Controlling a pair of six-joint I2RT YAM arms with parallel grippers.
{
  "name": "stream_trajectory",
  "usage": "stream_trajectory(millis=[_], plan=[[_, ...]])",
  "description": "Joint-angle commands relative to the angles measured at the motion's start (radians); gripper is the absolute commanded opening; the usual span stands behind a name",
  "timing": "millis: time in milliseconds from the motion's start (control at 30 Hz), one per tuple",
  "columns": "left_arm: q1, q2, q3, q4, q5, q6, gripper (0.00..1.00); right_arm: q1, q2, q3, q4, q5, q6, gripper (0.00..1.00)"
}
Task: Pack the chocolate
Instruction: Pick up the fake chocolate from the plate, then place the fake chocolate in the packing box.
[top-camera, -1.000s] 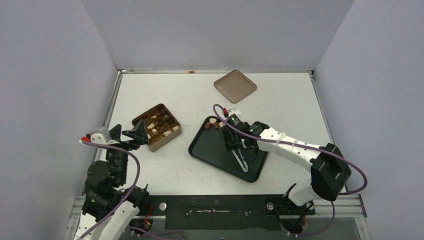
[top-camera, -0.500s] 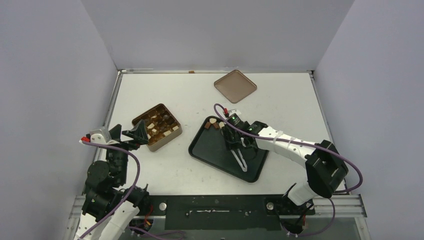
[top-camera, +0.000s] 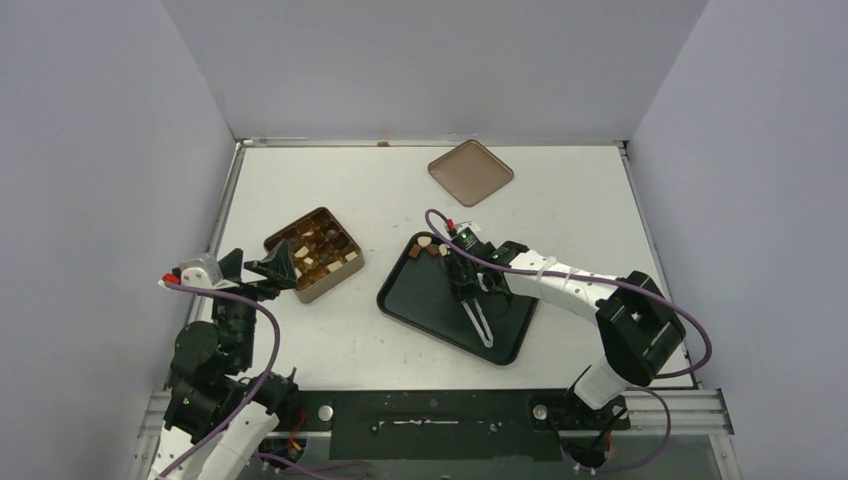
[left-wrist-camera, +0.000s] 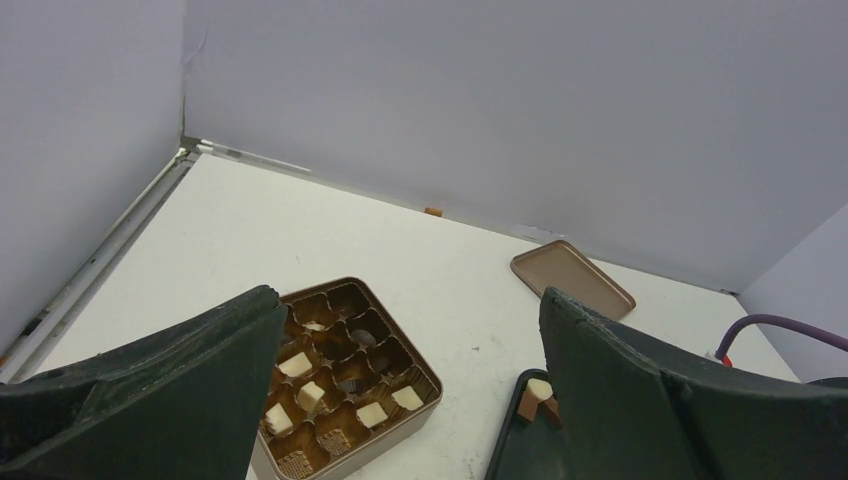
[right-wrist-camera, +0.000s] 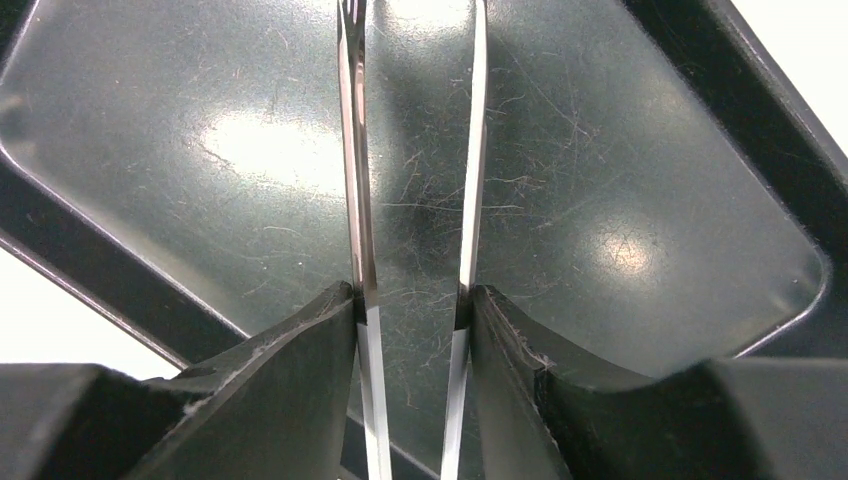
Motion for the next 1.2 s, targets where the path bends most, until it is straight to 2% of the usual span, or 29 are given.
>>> stream_trajectory(millis=[0, 167, 333, 767, 1000, 1167], plan=[[-0.002, 0.006, 0.002, 0.041, 0.015, 0.013, 0.97, -0.007, 0.006, 0.023, 0.052, 0.009, -0.014, 0.39], [-0.002, 0.004, 0.002, 0.040, 0.014, 0.013, 0.97, -0.008, -0.012, 0.027, 0.037, 0.007, -0.018, 0.28], [-0.002, 0.001, 0.002, 0.040, 0.012, 0.013, 0.97, -0.005, -0.055, 0.025, 0.016, 0.010, -0.010, 0.23], [-0.001, -0.005, 0.005, 0.034, 0.007, 0.011, 0.97, 0.085, -0.090, 0.126, -0.039, 0.068, 0.014, 0.23], [-0.001, -0.012, 0.008, 0.029, -0.004, 0.010, 0.97, 0.195, 0.007, 0.263, -0.028, 0.076, -0.003, 0.23], [-0.001, -0.016, 0.011, 0.028, -0.011, 0.011, 0.97, 0.272, 0.108, 0.377, 0.036, -0.007, -0.024, 0.23]])
